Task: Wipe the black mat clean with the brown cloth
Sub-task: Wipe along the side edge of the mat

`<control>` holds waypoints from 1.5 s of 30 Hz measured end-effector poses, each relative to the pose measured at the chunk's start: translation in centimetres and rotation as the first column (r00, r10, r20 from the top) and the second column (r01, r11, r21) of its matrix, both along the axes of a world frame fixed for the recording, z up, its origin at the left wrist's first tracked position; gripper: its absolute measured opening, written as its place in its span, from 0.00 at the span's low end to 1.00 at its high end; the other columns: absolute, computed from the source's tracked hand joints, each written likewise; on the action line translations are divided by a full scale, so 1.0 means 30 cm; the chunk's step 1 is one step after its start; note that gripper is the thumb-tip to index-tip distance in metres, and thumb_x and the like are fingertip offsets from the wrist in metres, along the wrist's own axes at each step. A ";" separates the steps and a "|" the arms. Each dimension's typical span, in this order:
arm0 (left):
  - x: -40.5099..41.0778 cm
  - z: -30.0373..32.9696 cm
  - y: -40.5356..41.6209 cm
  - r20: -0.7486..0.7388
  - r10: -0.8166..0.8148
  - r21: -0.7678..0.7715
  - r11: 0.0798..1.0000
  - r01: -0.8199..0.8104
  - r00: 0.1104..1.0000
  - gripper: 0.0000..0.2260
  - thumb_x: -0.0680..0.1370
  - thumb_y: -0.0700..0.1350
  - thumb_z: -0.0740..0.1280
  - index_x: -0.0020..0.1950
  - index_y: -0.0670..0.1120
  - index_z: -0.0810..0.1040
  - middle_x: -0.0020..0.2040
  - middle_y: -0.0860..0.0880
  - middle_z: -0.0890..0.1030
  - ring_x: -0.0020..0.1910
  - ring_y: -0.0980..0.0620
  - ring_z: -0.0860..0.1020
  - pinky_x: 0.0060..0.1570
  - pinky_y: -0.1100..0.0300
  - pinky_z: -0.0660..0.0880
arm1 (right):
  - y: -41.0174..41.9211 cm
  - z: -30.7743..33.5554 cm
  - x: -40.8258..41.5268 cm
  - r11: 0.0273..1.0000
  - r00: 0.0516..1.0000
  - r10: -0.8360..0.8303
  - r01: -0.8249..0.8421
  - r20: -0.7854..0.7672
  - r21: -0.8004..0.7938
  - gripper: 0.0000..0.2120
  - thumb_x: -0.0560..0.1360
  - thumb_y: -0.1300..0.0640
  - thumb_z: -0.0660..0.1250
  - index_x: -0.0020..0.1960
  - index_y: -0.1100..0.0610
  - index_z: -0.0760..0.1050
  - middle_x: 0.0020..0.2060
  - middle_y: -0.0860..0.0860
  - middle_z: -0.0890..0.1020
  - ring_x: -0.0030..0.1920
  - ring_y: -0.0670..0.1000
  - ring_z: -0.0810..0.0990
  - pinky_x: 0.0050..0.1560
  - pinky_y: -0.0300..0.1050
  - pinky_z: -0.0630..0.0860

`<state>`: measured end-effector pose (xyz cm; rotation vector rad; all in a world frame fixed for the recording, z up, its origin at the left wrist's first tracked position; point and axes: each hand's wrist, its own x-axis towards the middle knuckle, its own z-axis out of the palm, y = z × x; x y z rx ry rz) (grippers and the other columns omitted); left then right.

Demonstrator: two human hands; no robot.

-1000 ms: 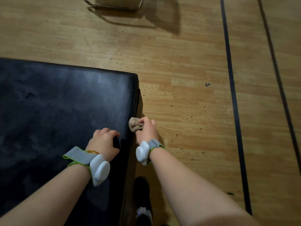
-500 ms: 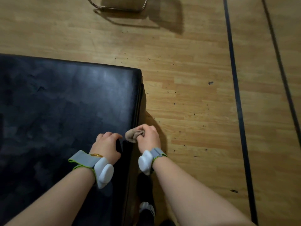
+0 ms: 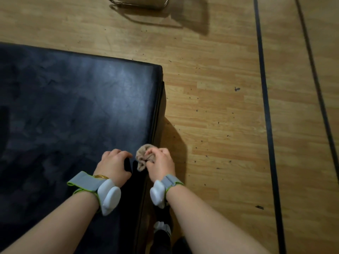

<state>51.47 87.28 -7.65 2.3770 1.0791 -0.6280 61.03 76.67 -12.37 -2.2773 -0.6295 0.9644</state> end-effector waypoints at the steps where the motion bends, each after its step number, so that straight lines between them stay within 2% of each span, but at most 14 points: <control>1: -0.014 0.001 -0.012 0.006 0.002 -0.002 1.000 -0.002 1.000 0.24 0.72 0.45 0.69 0.67 0.53 0.70 0.65 0.50 0.70 0.66 0.46 0.63 0.63 0.55 0.66 | -0.039 0.006 -0.035 0.999 0.999 0.037 -0.037 -0.016 -0.014 0.10 0.72 0.61 0.64 0.50 0.49 0.76 0.54 0.51 0.71 0.54 0.56 0.74 0.54 0.40 0.69; 4: -0.042 0.002 -0.033 0.013 0.019 0.000 1.000 -0.019 1.000 0.24 0.71 0.46 0.70 0.67 0.53 0.71 0.65 0.50 0.70 0.66 0.45 0.63 0.63 0.54 0.66 | -0.101 0.025 -0.096 0.994 0.994 0.098 -0.100 -0.057 -0.032 0.09 0.72 0.59 0.64 0.50 0.50 0.76 0.54 0.52 0.72 0.55 0.56 0.75 0.54 0.41 0.70; 7: -0.077 0.002 -0.066 0.003 0.030 -0.002 1.000 -0.030 1.000 0.25 0.72 0.46 0.70 0.68 0.53 0.70 0.65 0.50 0.69 0.66 0.46 0.63 0.63 0.54 0.66 | -0.068 0.037 -0.039 1.000 1.000 -0.006 0.006 0.009 -0.019 0.12 0.72 0.61 0.64 0.54 0.52 0.76 0.55 0.54 0.73 0.54 0.57 0.75 0.52 0.40 0.68; 10: -0.111 0.004 -0.103 -0.004 0.046 0.003 0.999 -0.046 0.999 0.24 0.72 0.46 0.69 0.68 0.53 0.69 0.66 0.51 0.69 0.67 0.47 0.62 0.63 0.54 0.67 | -0.012 0.047 0.010 0.997 0.997 -0.067 0.066 -0.039 -0.026 0.15 0.73 0.63 0.63 0.58 0.50 0.73 0.55 0.53 0.69 0.52 0.58 0.76 0.47 0.37 0.66; 13: -0.138 0.010 -0.136 -0.023 0.043 0.004 0.999 -0.043 0.999 0.24 0.72 0.47 0.69 0.68 0.53 0.69 0.66 0.51 0.69 0.67 0.47 0.62 0.63 0.54 0.66 | 0.000 0.049 -0.009 0.997 0.996 0.007 -0.013 -0.084 -0.070 0.16 0.73 0.64 0.60 0.56 0.48 0.74 0.55 0.55 0.70 0.52 0.60 0.76 0.48 0.38 0.68; 17: -0.157 0.020 -0.149 -0.002 0.048 0.010 0.999 -0.048 0.999 0.24 0.71 0.46 0.70 0.66 0.53 0.71 0.64 0.49 0.70 0.65 0.45 0.64 0.63 0.53 0.66 | -0.121 0.047 -0.136 0.981 0.984 0.166 -0.171 -0.056 -0.091 0.13 0.75 0.59 0.60 0.56 0.48 0.76 0.55 0.58 0.73 0.54 0.62 0.77 0.54 0.45 0.73; 20: -0.164 0.026 -0.157 0.016 0.064 0.015 0.998 -0.064 0.998 0.24 0.71 0.47 0.71 0.66 0.51 0.72 0.64 0.48 0.71 0.65 0.45 0.64 0.63 0.53 0.66 | -0.214 0.047 -0.252 0.974 0.972 0.205 -0.214 -0.116 -0.071 0.11 0.75 0.58 0.62 0.56 0.50 0.73 0.55 0.54 0.68 0.56 0.60 0.73 0.55 0.47 0.73; 23: -0.166 0.024 -0.162 0.022 0.059 0.015 0.998 -0.059 0.998 0.24 0.70 0.48 0.71 0.66 0.51 0.72 0.64 0.48 0.71 0.65 0.45 0.64 0.63 0.53 0.66 | -0.196 0.042 -0.263 0.975 0.976 0.165 -0.183 -0.140 -0.126 0.14 0.73 0.51 0.65 0.57 0.51 0.70 0.58 0.53 0.65 0.61 0.58 0.67 0.60 0.47 0.68; 25: -0.162 0.021 -0.165 0.023 0.048 0.012 0.999 -0.048 0.999 0.25 0.70 0.48 0.71 0.67 0.51 0.72 0.64 0.49 0.71 0.65 0.46 0.64 0.62 0.53 0.66 | -0.172 0.044 -0.254 0.977 0.980 0.135 -0.156 -0.147 -0.143 0.16 0.72 0.48 0.67 0.56 0.52 0.69 0.58 0.54 0.65 0.60 0.59 0.67 0.59 0.48 0.68; 29: -0.165 -0.002 -0.165 0.031 0.050 0.004 0.999 -0.051 0.998 0.24 0.71 0.48 0.71 0.66 0.51 0.72 0.63 0.49 0.71 0.65 0.45 0.64 0.61 0.54 0.66 | -0.140 0.028 -0.231 0.983 0.987 0.109 -0.125 -0.117 -0.137 0.10 0.73 0.52 0.67 0.48 0.52 0.67 0.51 0.52 0.65 0.51 0.60 0.75 0.50 0.46 0.72; 32: -0.178 -0.015 -0.157 0.049 0.051 -0.004 0.999 -0.051 0.997 0.23 0.71 0.48 0.71 0.65 0.52 0.73 0.61 0.49 0.72 0.64 0.46 0.65 0.61 0.54 0.66 | -0.122 0.021 -0.207 0.990 0.993 0.044 -0.058 -0.113 -0.125 0.09 0.71 0.51 0.68 0.46 0.52 0.70 0.49 0.51 0.67 0.47 0.59 0.76 0.44 0.42 0.68; 38: -0.217 -0.038 -0.111 0.018 0.024 0.001 1.000 -0.024 1.000 0.24 0.70 0.46 0.71 0.66 0.52 0.72 0.62 0.49 0.72 0.65 0.45 0.65 0.63 0.54 0.66 | -0.130 -0.001 -0.218 0.982 0.976 -0.184 0.178 -0.119 -0.059 0.11 0.70 0.52 0.68 0.50 0.50 0.70 0.53 0.51 0.73 0.54 0.57 0.75 0.49 0.43 0.68; 41: -0.235 -0.039 -0.103 0.011 0.031 -0.011 0.999 -0.031 0.999 0.24 0.71 0.46 0.70 0.66 0.52 0.71 0.64 0.50 0.71 0.66 0.45 0.63 0.63 0.54 0.65 | -0.124 -0.009 -0.262 0.992 0.989 -0.127 0.125 -0.076 -0.032 0.17 0.67 0.51 0.72 0.51 0.49 0.68 0.53 0.50 0.67 0.51 0.57 0.75 0.53 0.43 0.70; 45: -0.247 -0.026 -0.107 0.016 0.011 -0.024 1.000 -0.010 1.000 0.24 0.72 0.46 0.69 0.68 0.52 0.70 0.65 0.51 0.69 0.66 0.47 0.62 0.63 0.55 0.65 | -0.097 -0.019 -0.210 0.980 0.971 -0.197 0.195 -0.138 -0.027 0.11 0.69 0.56 0.70 0.49 0.50 0.71 0.51 0.50 0.69 0.44 0.53 0.74 0.45 0.37 0.67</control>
